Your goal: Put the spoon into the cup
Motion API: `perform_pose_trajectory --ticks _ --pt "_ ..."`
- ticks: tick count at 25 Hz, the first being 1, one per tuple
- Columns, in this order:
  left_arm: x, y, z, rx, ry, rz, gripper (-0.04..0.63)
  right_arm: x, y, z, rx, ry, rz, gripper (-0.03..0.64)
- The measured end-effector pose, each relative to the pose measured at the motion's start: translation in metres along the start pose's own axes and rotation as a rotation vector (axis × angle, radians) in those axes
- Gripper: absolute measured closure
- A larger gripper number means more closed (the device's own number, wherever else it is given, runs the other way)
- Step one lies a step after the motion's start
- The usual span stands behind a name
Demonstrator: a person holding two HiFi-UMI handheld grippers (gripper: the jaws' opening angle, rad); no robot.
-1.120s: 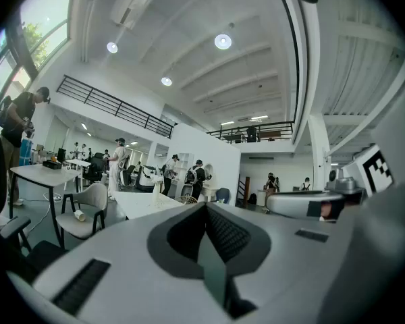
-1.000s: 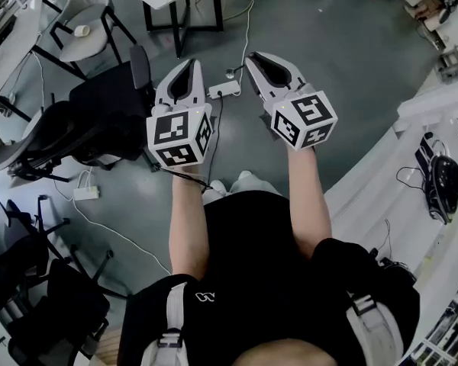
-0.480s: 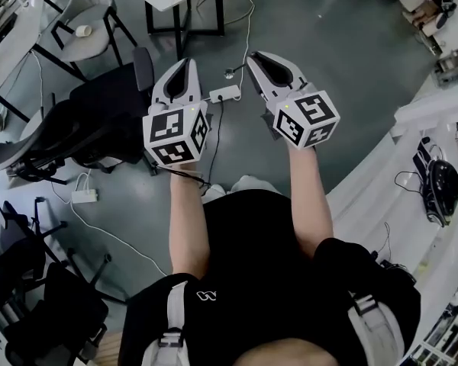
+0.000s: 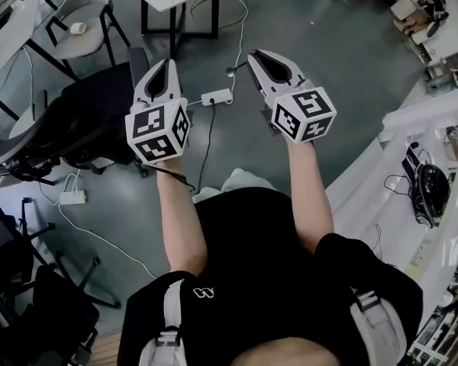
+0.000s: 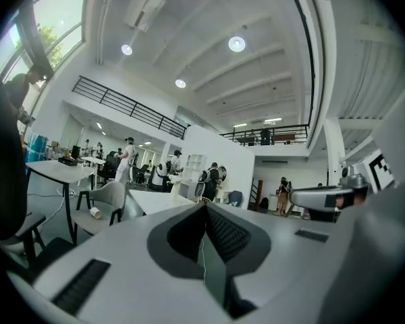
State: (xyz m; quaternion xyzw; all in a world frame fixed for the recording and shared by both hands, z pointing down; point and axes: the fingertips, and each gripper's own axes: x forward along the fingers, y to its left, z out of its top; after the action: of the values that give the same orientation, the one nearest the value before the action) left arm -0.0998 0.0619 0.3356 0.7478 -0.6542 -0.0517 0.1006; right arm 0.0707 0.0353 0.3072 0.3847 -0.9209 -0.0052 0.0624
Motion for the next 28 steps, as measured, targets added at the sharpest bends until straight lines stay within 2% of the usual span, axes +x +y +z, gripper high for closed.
perform_pose_trajectory --ticks 9,16,22,28 --pt "0.007 0.012 0.001 0.037 0.016 -0.006 0.578 0.012 -0.004 0.002 -0.032 0.010 -0.028 0.568" --pt "0.030 0.009 0.010 0.071 0.028 0.015 0.578 0.012 -0.035 0.021 -0.033 -0.045 -0.075 0.568" --pt "0.054 0.005 0.016 0.107 0.025 -0.012 0.578 0.023 -0.057 0.032 0.023 -0.109 -0.072 0.569" --pt "0.087 0.027 0.014 0.097 0.024 0.055 0.578 0.051 -0.089 0.039 0.040 -0.159 -0.046 0.568"
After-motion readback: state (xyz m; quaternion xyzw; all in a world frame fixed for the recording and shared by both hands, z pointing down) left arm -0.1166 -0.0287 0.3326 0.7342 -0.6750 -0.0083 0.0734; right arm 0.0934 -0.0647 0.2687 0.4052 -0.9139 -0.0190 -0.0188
